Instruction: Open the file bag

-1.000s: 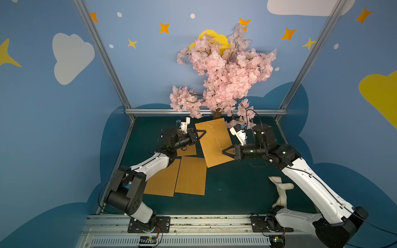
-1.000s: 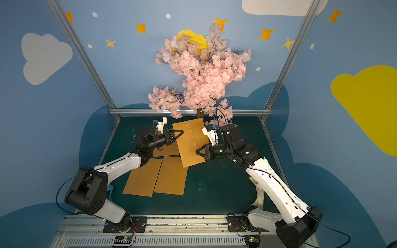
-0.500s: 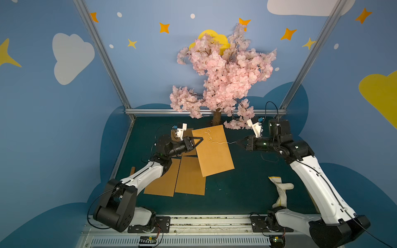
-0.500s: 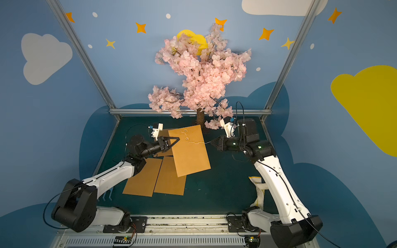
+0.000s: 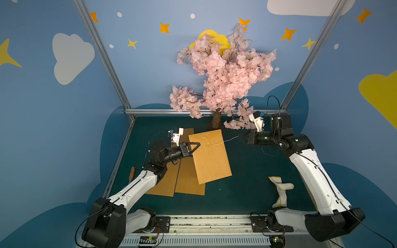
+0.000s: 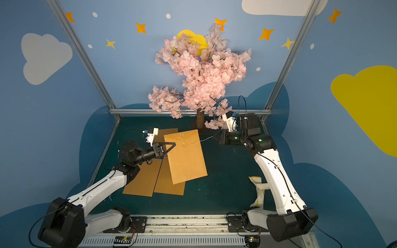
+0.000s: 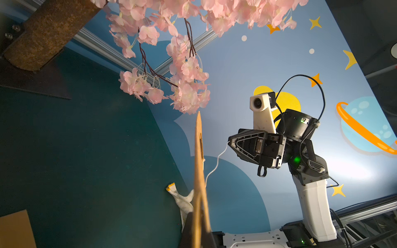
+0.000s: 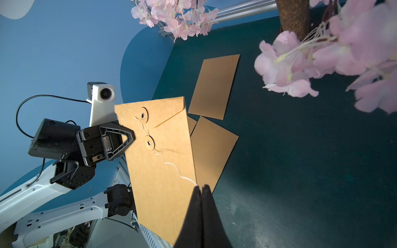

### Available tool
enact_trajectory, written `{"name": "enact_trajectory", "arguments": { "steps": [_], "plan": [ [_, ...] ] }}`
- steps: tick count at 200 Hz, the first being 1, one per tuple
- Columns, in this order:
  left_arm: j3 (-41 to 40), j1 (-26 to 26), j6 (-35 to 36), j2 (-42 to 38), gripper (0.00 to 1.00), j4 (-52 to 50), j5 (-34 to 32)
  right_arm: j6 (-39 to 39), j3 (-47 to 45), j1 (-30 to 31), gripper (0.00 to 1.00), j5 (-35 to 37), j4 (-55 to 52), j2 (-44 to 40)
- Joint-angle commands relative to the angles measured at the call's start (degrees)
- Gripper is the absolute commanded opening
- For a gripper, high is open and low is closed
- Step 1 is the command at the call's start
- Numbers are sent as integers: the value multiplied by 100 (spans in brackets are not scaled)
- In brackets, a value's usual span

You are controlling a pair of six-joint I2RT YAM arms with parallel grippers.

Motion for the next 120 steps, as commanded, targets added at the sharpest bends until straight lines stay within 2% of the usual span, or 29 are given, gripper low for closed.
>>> {"name": "enact_trajectory", "arguments": {
  "steps": [1,35,84,120],
  "plan": [
    [-7,22,193,-45,3,-187,77,-76,205,-72,0,-113,-46,84],
    [-74,14,348,102,2,-342,310,-130,680,-126,0,-190,-168,310],
    [171,-1,1004,317,3,-1156,524,-148,1387,-111,0,-417,-318,599],
    [244,-39,1200,519,3,-1328,468,-95,1711,143,0,-720,-327,749]
  ]
}}
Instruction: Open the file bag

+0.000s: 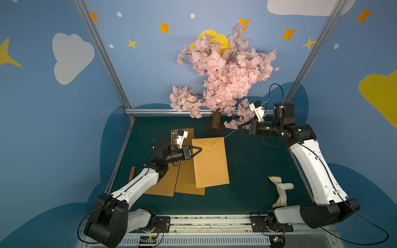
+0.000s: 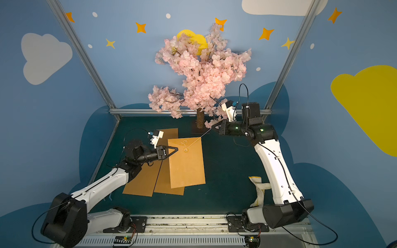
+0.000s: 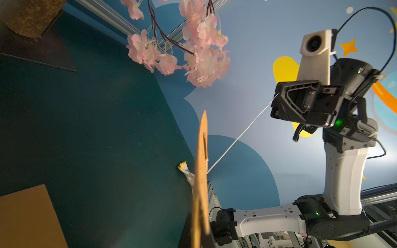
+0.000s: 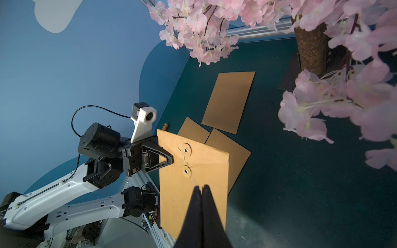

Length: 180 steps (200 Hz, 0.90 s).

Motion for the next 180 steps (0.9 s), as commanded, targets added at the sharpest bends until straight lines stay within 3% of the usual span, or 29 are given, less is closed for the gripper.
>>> {"name": "enact_trajectory", "arguments": {
  "steps": [1,72,91,114,180],
  "plan": [
    [102,-2,340,163,3,-406,44,-56,275,182,0,-232,14,41],
    [226,-161,46,707,2,341,34,-126,452,1160,0,170,-187,367],
    [290,-158,32,642,3,324,-27,-212,97,1215,10,518,-317,265],
    [396,-141,27,500,2,243,-115,-334,-641,1233,14,866,-322,11],
    [507,-140,-86,417,3,239,16,-712,-1449,1243,32,769,-165,-19]
  ]
}}
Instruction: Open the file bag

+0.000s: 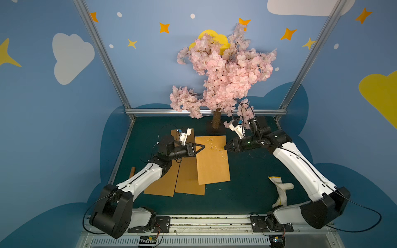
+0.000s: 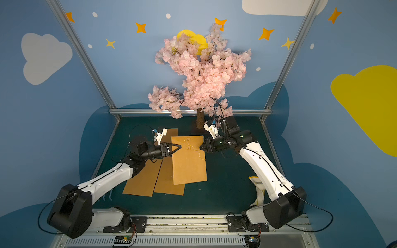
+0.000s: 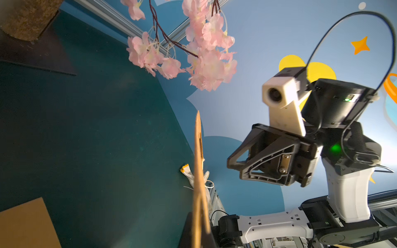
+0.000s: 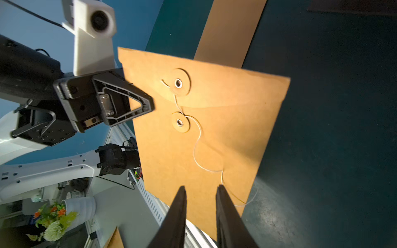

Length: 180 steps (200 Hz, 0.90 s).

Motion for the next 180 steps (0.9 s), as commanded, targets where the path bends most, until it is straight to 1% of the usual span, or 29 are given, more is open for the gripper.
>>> {"name": "enact_trajectory", "arguments": {
  "steps": [1,43,90,107,117,134,147,172,180],
  "plan": [
    [59,9,-89,-53,2,142,110,-235,-24,25,32,-9,66,-68],
    [1,7,-204,-43,3,296,120,-308,67,120,37,-131,129,187],
    [26,9,-217,-12,3,324,173,-386,111,335,37,-50,148,447],
    [28,7,-226,-10,3,337,191,-395,162,392,36,8,134,546],
    [19,8,-218,-14,2,332,190,-402,198,420,33,12,114,595],
    [19,15,-219,-24,3,324,187,-382,242,446,19,18,94,641],
    [17,13,-211,-18,3,324,191,-312,292,445,10,43,51,646],
    [11,10,-183,-9,3,303,200,-298,345,447,1,79,15,585],
    [10,10,-179,-1,2,295,200,-306,353,447,0,92,24,564]
  ]
}}
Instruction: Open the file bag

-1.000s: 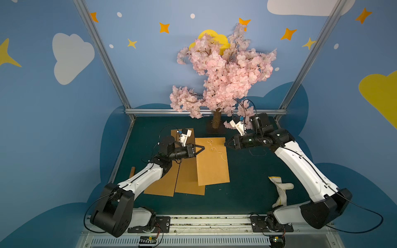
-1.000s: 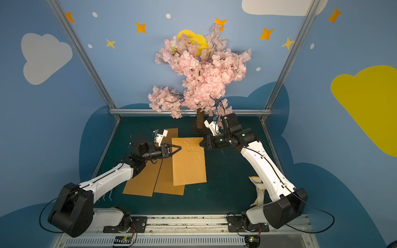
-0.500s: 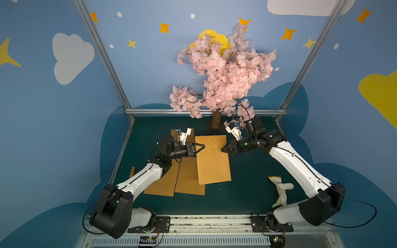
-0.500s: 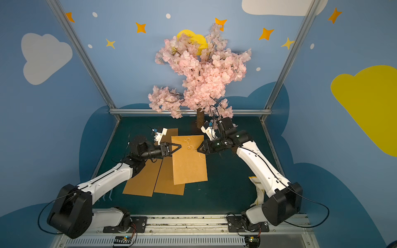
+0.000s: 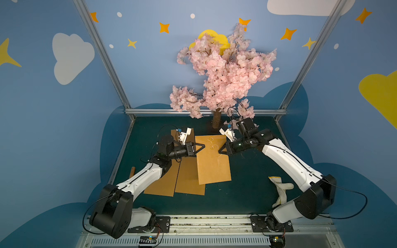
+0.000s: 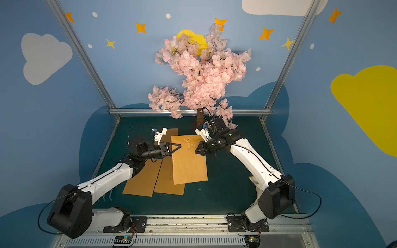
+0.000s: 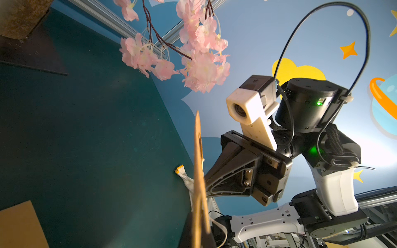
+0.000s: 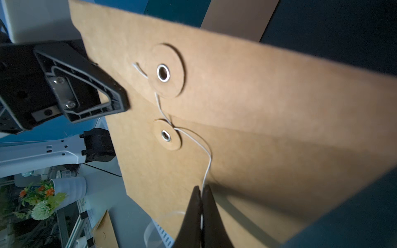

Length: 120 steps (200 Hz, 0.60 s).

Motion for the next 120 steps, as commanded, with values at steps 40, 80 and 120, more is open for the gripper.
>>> {"name": "enact_trajectory", "arguments": {
  "steps": [40,80,120],
  "plan": [
    [9,-7,67,15,3,92,122,23,555,-28,0,160,-112,49],
    [-12,-167,196,6,2,-32,-9,135,1347,-28,0,11,-21,499],
    [40,-308,218,153,3,17,-173,305,2195,181,0,-501,94,1054]
  ]
}}
